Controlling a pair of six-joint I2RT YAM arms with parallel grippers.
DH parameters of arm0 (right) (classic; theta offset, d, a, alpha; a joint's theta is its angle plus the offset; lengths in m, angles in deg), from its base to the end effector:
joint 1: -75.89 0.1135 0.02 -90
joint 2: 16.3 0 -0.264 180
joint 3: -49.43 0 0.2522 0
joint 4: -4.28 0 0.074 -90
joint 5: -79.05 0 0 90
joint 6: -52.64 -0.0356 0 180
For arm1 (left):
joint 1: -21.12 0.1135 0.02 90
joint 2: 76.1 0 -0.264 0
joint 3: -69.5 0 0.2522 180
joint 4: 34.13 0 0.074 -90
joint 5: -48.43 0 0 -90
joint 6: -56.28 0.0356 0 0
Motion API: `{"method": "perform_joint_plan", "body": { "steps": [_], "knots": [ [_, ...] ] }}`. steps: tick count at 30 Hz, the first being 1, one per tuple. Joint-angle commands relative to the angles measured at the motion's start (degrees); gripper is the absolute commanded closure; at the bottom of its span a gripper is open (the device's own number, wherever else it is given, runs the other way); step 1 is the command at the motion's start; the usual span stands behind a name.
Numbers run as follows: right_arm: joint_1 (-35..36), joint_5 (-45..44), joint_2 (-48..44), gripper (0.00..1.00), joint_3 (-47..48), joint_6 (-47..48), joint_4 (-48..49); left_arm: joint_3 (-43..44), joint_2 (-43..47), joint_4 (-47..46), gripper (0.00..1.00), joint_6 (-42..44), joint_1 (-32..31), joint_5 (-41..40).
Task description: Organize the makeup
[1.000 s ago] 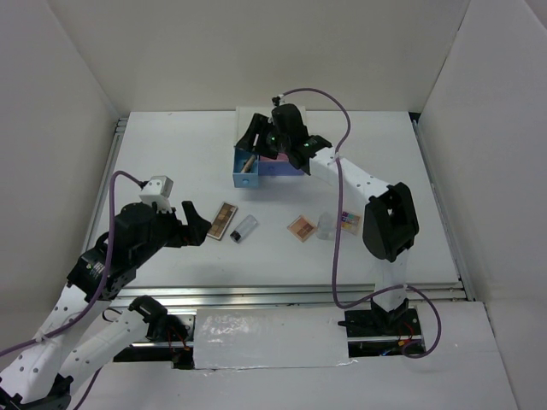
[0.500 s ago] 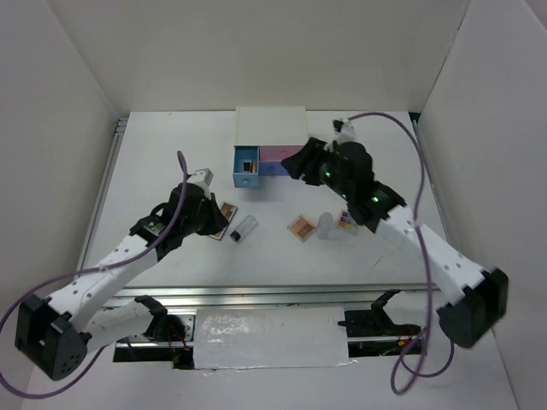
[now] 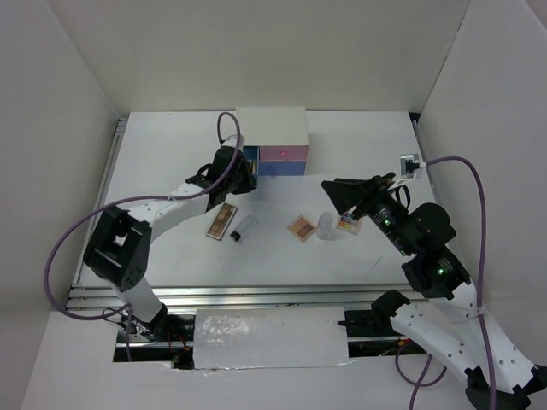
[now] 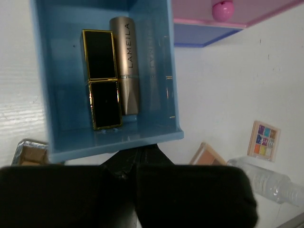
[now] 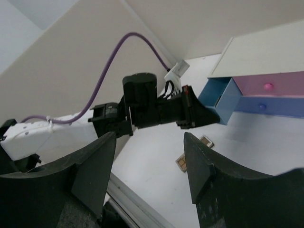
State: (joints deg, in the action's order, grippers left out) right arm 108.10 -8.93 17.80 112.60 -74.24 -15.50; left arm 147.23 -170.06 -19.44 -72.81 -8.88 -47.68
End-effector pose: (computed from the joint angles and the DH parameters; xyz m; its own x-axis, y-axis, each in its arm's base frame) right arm 0.1093 0.0703 0.4017 -0.2281 0.5652 -0.7928 -0.5316 0.6099 0.5877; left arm 0.3260 -0.1838 0.2502 -0.6090 -0.3723 -0.7003 0.0439 0.8658 -0.4985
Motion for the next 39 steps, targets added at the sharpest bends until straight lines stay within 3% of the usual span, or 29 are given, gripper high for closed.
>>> {"method": "perform_joint_plan", "body": {
  "steps": [1, 22, 32, 35, 37, 38, 39],
  "knots": [
    [-0.39, 1.31, -0.27, 0.33, -1.33, 1.29, -0.92, 5.63, -3.95, -3.74, 0.98, 1.65, 0.38, -1.27],
    [-0.39, 5.36, 7.2, 0.33, -3.62, 2.17, 5.85, 22.25, -17.23, -2.16, 0.97, 6.48, 4.42, -3.91],
    [-0.39, 4.4, 12.12, 0.32, -3.44, 2.87, 9.36, 22.79, -18.29, -2.86, 0.97, 6.58, 5.57, -1.72],
    [-0.65, -1.57, 16.5, 0.24, -4.93, 0.15, 11.64, 18.75, -15.13, -4.09, 0.87, 4.82, 5.48, 0.48],
    [-2.93, -1.59, 22.38, 0.26, -5.72, -0.82, 16.46, 15.51, -11.53, -4.88, 0.72, 3.5, 5.39, 2.06],
    [-4.5, -0.54, 27.37, 0.27, -5.9, -1.34, 18.83, 14.62, -8.73, -4.45, 0.58, 2.8, 5.3, 2.41],
    [-8.78, 1.39, 30.37, 0.28, -5.64, -3.52, 22.77, 12.87, -7.23, -2.97, 0.51, 2.44, 4.95, 2.42]
  ]
}}
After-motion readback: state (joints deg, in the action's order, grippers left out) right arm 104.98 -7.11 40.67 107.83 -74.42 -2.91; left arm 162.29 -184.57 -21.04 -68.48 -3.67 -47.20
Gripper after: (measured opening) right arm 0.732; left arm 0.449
